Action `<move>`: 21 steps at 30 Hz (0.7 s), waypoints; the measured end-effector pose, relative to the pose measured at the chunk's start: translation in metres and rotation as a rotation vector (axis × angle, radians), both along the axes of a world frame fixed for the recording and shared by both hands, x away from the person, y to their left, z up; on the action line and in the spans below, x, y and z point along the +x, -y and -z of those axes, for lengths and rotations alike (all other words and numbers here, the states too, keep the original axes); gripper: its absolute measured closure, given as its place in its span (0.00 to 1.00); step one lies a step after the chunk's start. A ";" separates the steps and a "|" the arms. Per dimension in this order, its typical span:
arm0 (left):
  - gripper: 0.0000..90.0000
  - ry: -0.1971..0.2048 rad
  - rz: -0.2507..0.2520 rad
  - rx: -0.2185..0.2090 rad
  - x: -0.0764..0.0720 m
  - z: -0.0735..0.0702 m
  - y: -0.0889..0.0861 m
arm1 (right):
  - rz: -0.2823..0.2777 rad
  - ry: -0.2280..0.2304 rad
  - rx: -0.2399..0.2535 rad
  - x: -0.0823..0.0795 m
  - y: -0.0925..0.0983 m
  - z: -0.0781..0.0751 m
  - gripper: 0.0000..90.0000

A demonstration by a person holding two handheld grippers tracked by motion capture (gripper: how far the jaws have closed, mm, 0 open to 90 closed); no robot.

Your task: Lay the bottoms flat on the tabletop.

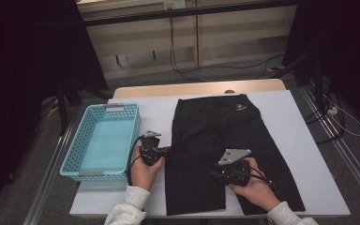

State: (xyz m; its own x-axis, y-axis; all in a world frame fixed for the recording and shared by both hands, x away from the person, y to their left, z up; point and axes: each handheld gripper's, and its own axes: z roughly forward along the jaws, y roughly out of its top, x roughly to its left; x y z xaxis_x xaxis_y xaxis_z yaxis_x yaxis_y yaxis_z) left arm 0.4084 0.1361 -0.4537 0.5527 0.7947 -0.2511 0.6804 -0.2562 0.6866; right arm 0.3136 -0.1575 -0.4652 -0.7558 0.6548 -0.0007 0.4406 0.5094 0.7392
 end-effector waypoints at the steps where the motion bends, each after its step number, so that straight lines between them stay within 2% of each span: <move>1: 0.98 -0.007 -0.004 -0.006 0.000 0.000 -0.002 | 0.001 -0.004 0.001 0.000 0.002 0.000 0.77; 3: 0.98 -0.011 -0.003 -0.005 -0.001 0.001 -0.002 | -0.003 -0.017 -0.008 -0.003 0.005 -0.002 0.91; 5: 0.98 -0.014 -0.005 -0.007 -0.002 0.002 -0.002 | -0.009 -0.024 -0.012 -0.006 0.008 -0.002 0.98; 7: 0.98 -0.026 -0.008 -0.015 -0.002 0.002 -0.002 | -0.020 -0.037 -0.006 -0.009 0.011 -0.003 1.00; 9: 0.97 -0.014 -0.011 -0.008 -0.003 0.003 -0.001 | -0.031 -0.054 0.005 -0.012 0.012 -0.003 1.00; 11: 0.91 -0.012 -0.013 -0.004 -0.003 0.003 -0.001 | -0.057 -0.074 0.018 -0.015 0.011 -0.004 0.97; 12: 0.89 -0.009 -0.012 -0.005 -0.003 0.002 -0.002 | -0.068 -0.086 0.037 -0.016 0.011 -0.005 0.92; 16: 0.62 0.017 -0.032 -0.017 -0.004 -0.001 -0.003 | -0.029 -0.040 0.065 -0.014 0.015 -0.017 0.77; 17: 0.57 0.019 -0.023 -0.011 -0.005 -0.001 -0.003 | -0.012 -0.029 0.071 -0.014 0.017 -0.020 0.74; 19: 0.50 0.029 -0.004 0.013 -0.006 -0.001 -0.001 | 0.010 -0.013 0.075 -0.012 0.023 -0.023 0.71; 21: 0.45 0.035 0.009 0.023 -0.007 -0.001 0.000 | 0.049 0.004 0.057 -0.010 0.031 -0.026 0.64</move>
